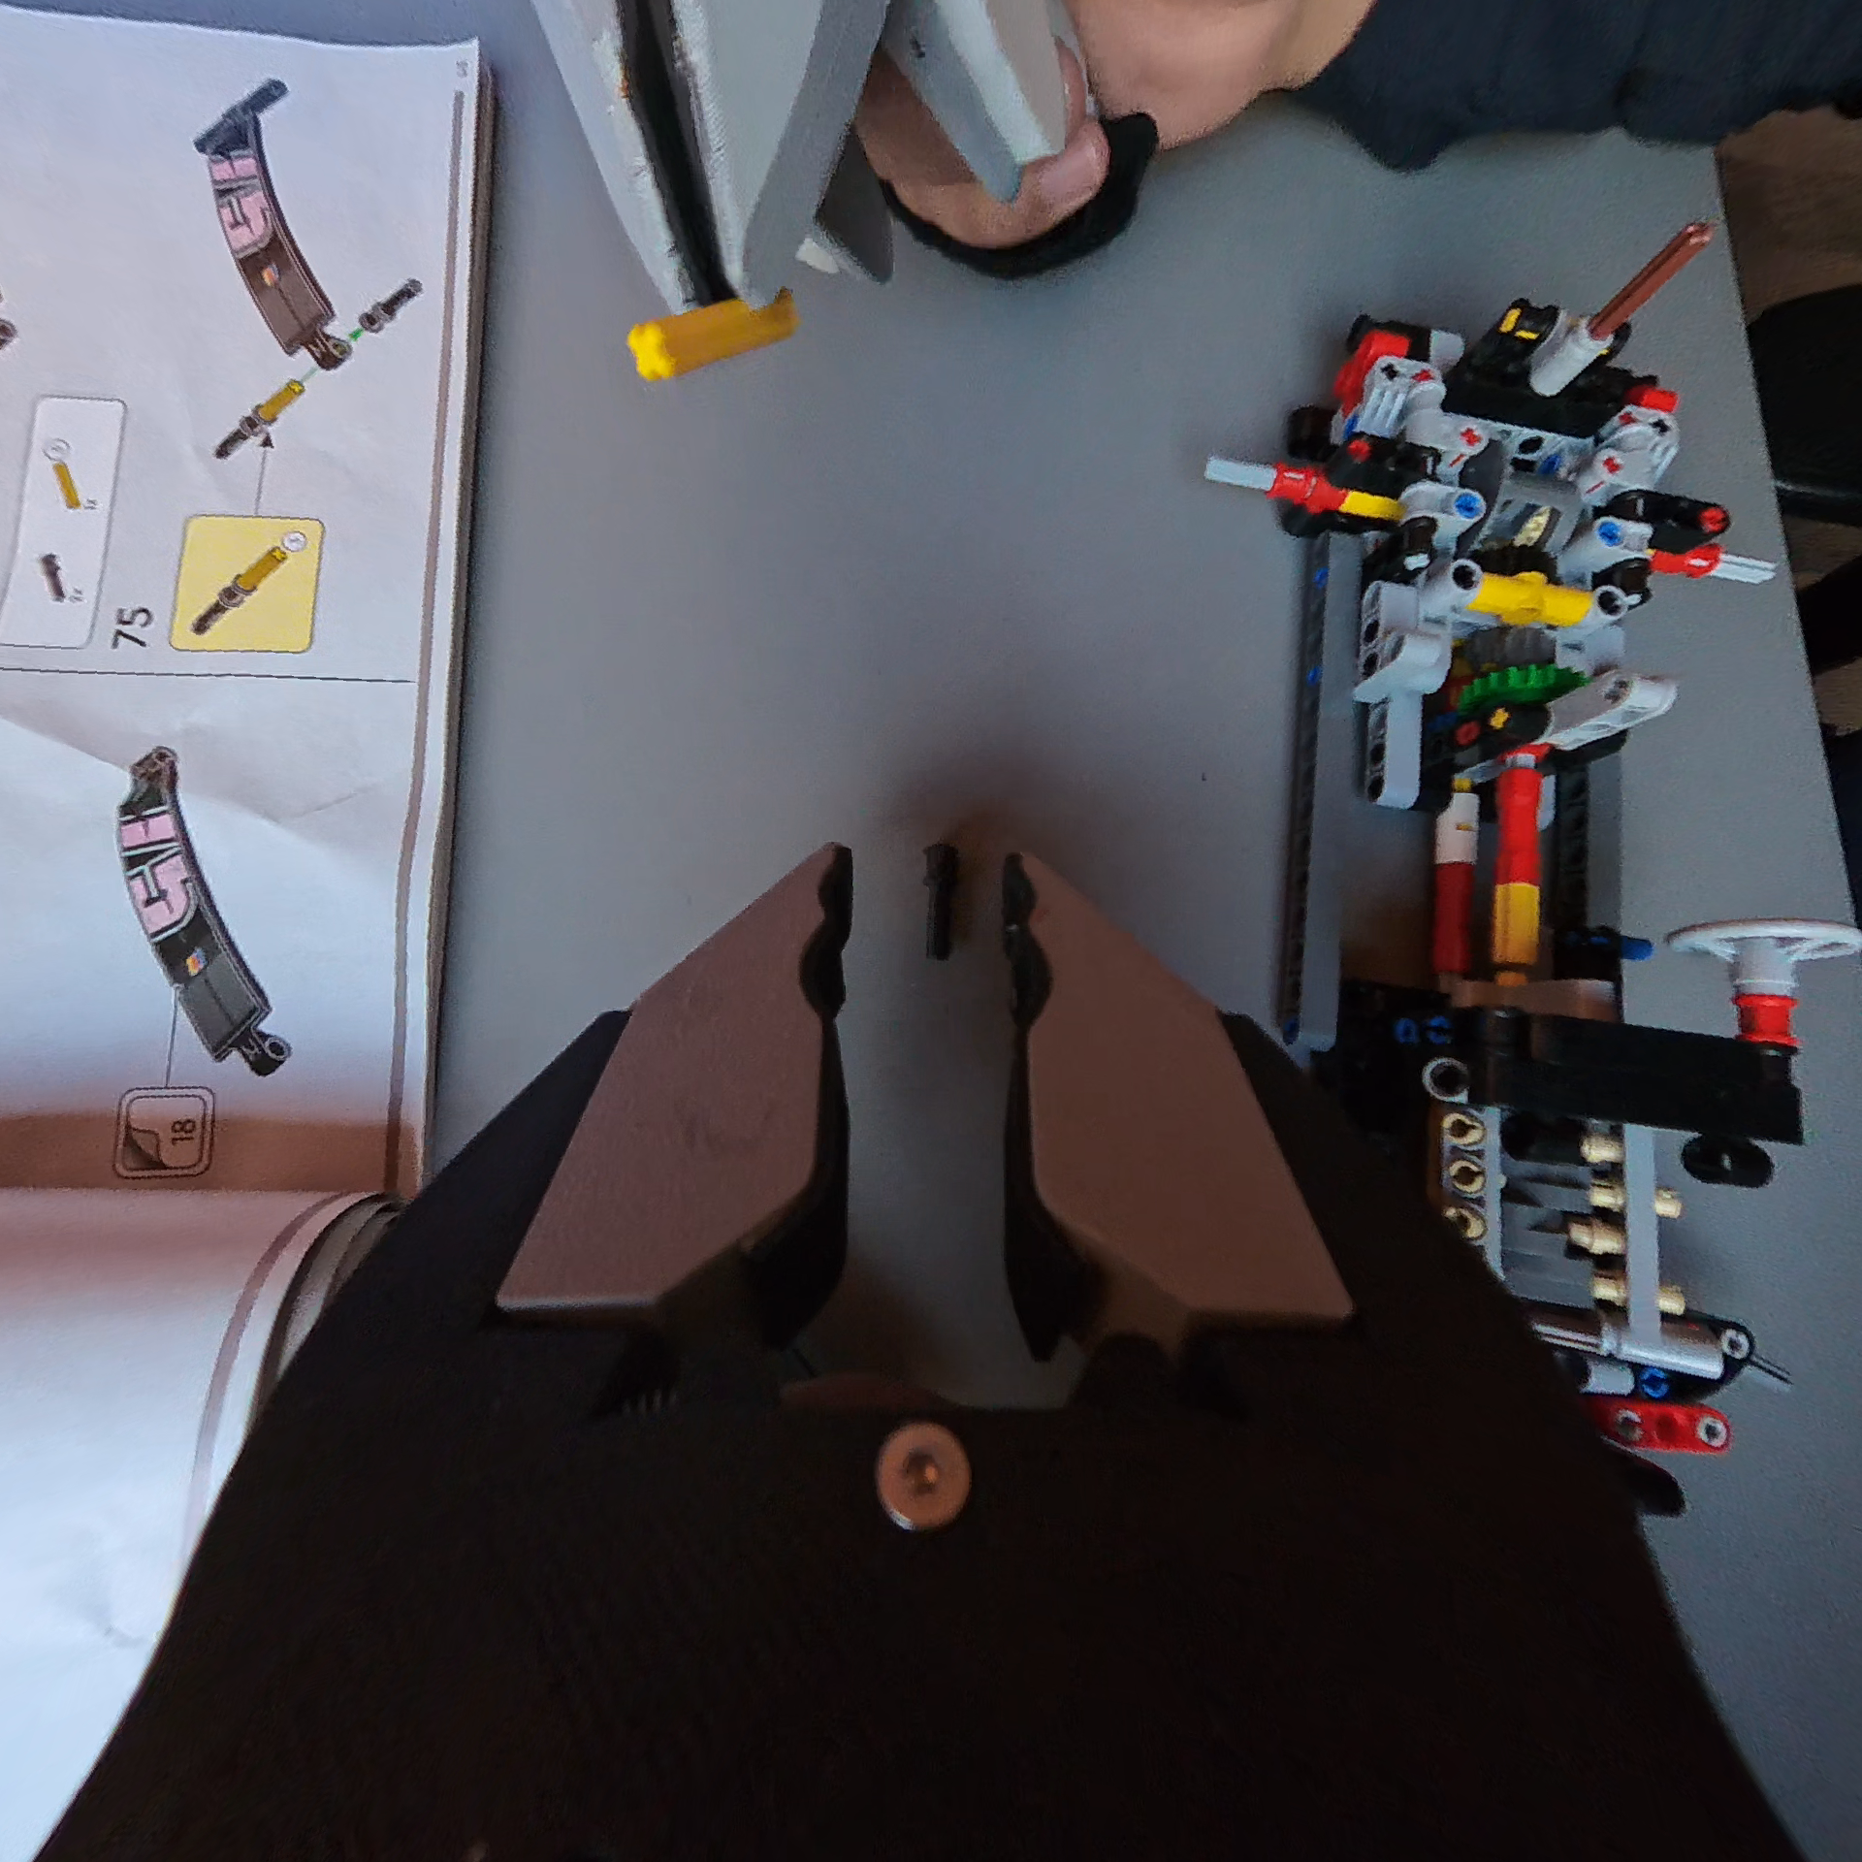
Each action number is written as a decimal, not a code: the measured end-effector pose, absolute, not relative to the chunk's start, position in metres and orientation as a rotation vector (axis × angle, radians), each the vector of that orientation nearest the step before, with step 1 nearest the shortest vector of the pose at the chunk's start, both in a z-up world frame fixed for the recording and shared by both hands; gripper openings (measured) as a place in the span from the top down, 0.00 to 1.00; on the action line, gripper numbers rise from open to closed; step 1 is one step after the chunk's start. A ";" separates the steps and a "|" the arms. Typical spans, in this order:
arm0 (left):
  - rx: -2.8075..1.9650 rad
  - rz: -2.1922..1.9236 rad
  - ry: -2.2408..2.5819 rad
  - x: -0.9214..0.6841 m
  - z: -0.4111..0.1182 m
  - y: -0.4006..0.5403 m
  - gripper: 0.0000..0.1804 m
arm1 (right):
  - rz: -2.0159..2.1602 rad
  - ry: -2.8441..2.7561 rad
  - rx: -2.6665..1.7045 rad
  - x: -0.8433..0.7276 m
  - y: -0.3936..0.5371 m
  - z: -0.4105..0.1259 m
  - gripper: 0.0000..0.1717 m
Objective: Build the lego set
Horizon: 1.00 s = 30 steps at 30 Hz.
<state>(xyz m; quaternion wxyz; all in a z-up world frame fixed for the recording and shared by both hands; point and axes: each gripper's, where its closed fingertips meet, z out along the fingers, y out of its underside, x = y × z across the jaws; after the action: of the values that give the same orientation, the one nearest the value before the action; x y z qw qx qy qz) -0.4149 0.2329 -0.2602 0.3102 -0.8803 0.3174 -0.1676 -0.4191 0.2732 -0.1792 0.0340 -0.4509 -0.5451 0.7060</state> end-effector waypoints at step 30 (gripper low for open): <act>-2.289 -0.172 0.614 -0.451 -0.254 0.271 0.91 | 1.893 -1.465 -1.653 -0.429 0.326 -0.196 1.00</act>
<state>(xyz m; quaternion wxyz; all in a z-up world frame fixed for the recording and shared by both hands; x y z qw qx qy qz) -0.4510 0.2714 -0.2543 0.3733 -0.8937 0.2396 -0.0671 -0.4294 0.3255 -0.1956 0.1161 -0.5644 -0.5001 0.6465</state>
